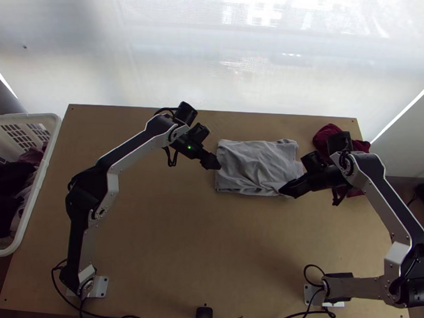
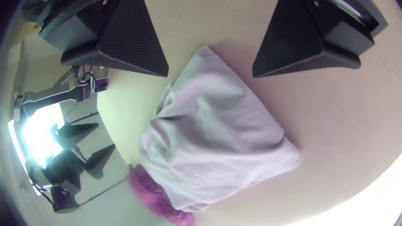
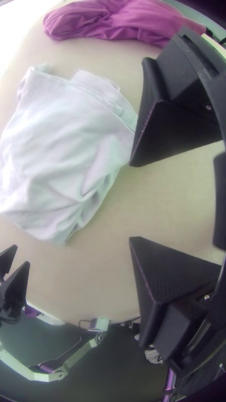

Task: Fold the t-shirt

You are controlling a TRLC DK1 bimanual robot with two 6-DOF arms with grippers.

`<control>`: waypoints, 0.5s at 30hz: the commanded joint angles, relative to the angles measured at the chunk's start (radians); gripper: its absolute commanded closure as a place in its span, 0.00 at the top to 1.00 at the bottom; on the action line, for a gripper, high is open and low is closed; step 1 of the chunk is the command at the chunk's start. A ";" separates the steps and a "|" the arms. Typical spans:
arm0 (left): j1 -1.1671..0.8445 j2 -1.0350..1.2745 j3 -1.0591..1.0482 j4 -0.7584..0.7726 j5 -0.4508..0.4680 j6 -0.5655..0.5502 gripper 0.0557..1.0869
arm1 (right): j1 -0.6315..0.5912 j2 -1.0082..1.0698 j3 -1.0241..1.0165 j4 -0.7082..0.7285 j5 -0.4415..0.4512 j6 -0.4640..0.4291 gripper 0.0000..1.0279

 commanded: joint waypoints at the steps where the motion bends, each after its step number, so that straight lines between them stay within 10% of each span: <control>1: 0.020 0.021 -0.035 0.056 0.021 -0.053 0.95 | 0.016 -0.051 -0.030 0.004 0.027 0.001 0.77; 11: 0.031 0.044 -0.032 0.071 0.032 -0.067 0.95 | 0.013 -0.080 -0.053 0.061 0.030 0.021 0.77; 15: 0.063 0.035 -0.041 0.067 0.033 -0.067 0.95 | 0.130 -0.089 -0.078 0.159 0.185 0.040 0.77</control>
